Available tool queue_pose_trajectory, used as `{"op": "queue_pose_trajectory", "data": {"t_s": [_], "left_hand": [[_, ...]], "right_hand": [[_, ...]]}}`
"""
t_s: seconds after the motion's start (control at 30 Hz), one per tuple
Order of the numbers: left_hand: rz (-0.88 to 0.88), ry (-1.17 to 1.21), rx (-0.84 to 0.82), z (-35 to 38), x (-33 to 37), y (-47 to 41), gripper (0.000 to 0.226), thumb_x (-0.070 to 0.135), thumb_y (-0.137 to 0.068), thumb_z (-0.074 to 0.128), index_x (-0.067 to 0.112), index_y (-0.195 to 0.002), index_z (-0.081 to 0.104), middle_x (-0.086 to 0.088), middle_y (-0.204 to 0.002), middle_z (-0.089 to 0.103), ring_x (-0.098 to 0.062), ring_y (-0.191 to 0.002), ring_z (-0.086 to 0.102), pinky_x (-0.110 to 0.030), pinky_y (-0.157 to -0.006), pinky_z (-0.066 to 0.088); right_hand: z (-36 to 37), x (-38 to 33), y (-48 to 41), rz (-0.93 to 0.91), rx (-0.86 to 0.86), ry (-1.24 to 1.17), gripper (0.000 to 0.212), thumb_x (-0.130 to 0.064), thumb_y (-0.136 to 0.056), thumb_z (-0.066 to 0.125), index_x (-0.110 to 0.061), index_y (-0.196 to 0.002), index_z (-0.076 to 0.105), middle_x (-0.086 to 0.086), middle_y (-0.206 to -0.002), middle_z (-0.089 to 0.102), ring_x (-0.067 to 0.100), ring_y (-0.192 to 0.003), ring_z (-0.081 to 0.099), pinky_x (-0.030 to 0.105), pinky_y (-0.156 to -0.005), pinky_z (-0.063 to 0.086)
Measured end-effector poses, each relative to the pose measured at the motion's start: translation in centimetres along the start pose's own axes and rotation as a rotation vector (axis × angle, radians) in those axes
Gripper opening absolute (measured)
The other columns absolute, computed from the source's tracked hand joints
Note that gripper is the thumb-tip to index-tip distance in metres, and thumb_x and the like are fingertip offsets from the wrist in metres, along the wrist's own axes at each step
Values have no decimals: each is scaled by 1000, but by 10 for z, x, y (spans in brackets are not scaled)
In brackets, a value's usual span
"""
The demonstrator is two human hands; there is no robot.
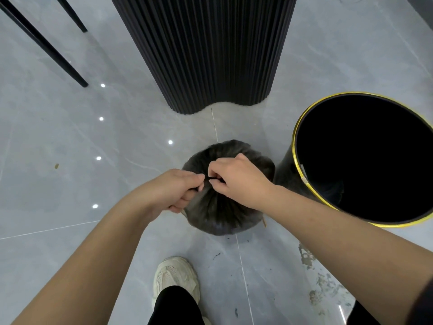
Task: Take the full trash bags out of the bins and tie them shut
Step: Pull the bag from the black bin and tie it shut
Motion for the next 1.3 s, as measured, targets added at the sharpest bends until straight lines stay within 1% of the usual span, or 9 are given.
{"op": "queue_pose_trajectory", "data": {"t_s": [0.27, 0.43, 0.57, 0.67, 0.87, 0.93, 1.03, 1.17, 1.3], "left_hand": [[-227, 493, -26, 8, -36, -13, 39, 34, -97, 41, 21, -61, 45, 8, -49, 22, -8, -38, 18, -20, -41, 21], [-137, 480, -23, 32, -44, -22, 34, 30, -100, 39, 19, -68, 46, 4, -55, 30, -10, -42, 24, -22, -46, 26], [235, -68, 266, 34, -34, -29, 29, 20, -100, 39, 14, -72, 42, -3, -60, 43, -18, -49, 39, -29, -49, 31], [373, -719, 475, 42, -32, -27, 22, 28, -100, 35, 14, -84, 41, -6, -72, 55, -31, -66, 54, -33, -55, 32], [560, -1057, 574, 53, -17, -29, 15, 18, -79, 69, 14, -71, 56, 1, -49, 56, -25, -36, 52, -21, -39, 20], [583, -1048, 537, 56, -16, -30, 14, 26, -86, 59, 15, -78, 60, 2, -57, 60, -24, -44, 57, -22, -39, 25], [510, -964, 606, 42, -18, -27, 30, 40, -91, 33, 21, -80, 53, 4, -69, 58, -20, -61, 54, -27, -45, 22], [407, -541, 694, 0, -13, -16, 23, 31, -91, 40, 19, -77, 54, 1, -60, 56, -19, -57, 52, -31, -50, 37], [308, -66, 609, -21, -15, -35, 19, 15, -89, 47, 16, -76, 61, -2, -60, 58, -11, -54, 53, -25, -57, 46]], "right_hand": [[0, 10, 7, 134, 140, -80, 10, -17, -89, 52, -14, -92, 61, 0, -69, 61, 25, -67, 58, 35, -67, 45], [7, 29, 15, 338, 194, -187, 8, -21, -85, 55, -18, -85, 62, -7, -69, 57, 21, -71, 58, 39, -66, 49], [12, 45, 18, 561, 204, -460, 14, -13, -81, 60, -20, -80, 72, -8, -75, 67, 4, -67, 59, 22, -69, 48], [21, 53, 29, 815, 203, -848, 17, -6, -83, 58, -15, -81, 73, -1, -66, 68, 3, -42, 53, 14, -46, 39], [46, 42, 36, 1192, 105, -1502, 11, -1, -95, 48, -6, -93, 57, 11, -68, 68, 8, -42, 62, 17, -37, 46], [39, 44, 33, 1098, 53, -1370, 9, -2, -95, 48, -3, -94, 57, 14, -69, 65, 14, -47, 66, 23, -45, 54], [17, 48, 27, 762, -32, -782, 13, -4, -91, 51, -6, -86, 63, 12, -72, 66, 18, -55, 67, 27, -51, 57], [4, 40, 20, 323, -92, 6, 19, -8, -89, 52, -17, -94, 67, 2, -89, 63, 21, -82, 61, 34, -74, 51], [8, 30, 26, 48, -66, 159, 15, -1, -81, 65, -9, -94, 68, 6, -93, 56, 24, -81, 55, 36, -65, 50]]}}
Point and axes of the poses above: each hand's wrist, its own y-axis away from the middle knuckle, its own z-axis out of the palm, x = y × z, the point moved 8 cm from there along -y, towards the middle knuckle
